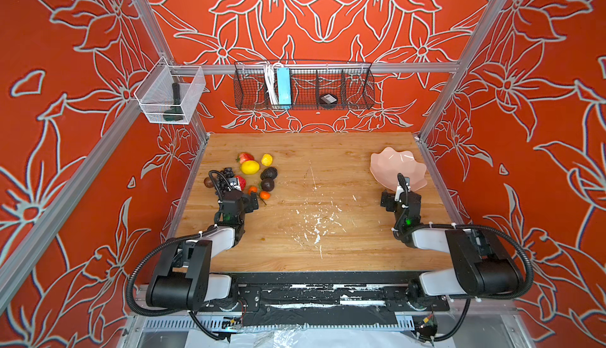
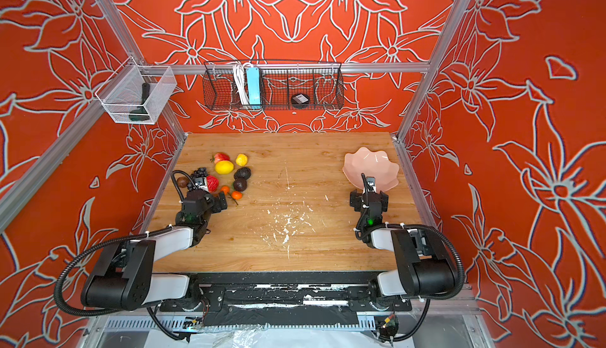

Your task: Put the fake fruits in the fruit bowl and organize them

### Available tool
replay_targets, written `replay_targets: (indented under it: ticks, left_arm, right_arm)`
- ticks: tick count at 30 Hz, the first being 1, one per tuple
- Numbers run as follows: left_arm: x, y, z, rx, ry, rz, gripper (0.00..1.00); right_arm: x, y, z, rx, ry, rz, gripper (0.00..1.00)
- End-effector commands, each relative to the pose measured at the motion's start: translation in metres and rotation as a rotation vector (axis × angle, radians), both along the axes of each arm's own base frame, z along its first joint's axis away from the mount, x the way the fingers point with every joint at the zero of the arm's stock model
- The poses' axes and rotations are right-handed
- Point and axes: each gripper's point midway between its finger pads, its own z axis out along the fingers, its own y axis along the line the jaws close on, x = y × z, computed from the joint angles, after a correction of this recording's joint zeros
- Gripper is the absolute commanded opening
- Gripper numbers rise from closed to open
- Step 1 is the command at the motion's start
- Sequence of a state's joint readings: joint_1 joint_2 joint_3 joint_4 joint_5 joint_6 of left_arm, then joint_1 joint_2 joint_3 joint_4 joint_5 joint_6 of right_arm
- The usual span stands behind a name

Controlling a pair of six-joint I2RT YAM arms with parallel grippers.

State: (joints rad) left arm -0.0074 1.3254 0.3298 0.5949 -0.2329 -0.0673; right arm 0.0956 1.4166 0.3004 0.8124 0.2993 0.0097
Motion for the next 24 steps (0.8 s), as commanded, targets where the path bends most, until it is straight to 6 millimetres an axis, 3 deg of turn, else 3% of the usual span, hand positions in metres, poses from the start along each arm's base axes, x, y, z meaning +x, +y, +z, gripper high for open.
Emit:
replay_targets:
  ticks: [1, 9, 13, 18, 21, 24]
  left_arm:
    - [-0.008, 0.001, 0.012, -0.010, -0.079, 0.006, 0.99]
    - [-0.010, -0.002, 0.039, -0.003, -0.054, -0.016, 0.99]
    - [-0.024, -0.001, 0.061, -0.018, -0.120, 0.000, 0.99]
    - [-0.048, 0.010, 0.106, -0.202, -0.228, 0.159, 0.99]
    - [-0.056, 0.003, 0.128, -0.284, -0.281, 0.141, 0.99]
    - [-0.067, -0.002, 0.132, -0.443, -0.272, 0.179, 0.99]
  right_arm:
    - [0.002, -0.002, 0.007, 0.003, -0.029, -0.015, 0.98]
    - [-0.022, 0.020, 0.040, -0.011, -0.131, 0.132, 0.97]
    - [-0.034, 0.024, 0.063, -0.006, -0.186, 0.156, 0.98]
    - [-0.038, 0.043, 0.097, 0.078, -0.231, 0.236, 0.97]
    - [-0.038, 0.052, 0.114, 0.180, -0.230, 0.264, 0.98]
    - [-0.042, 0.057, 0.131, 0.330, -0.193, 0.244, 0.98]
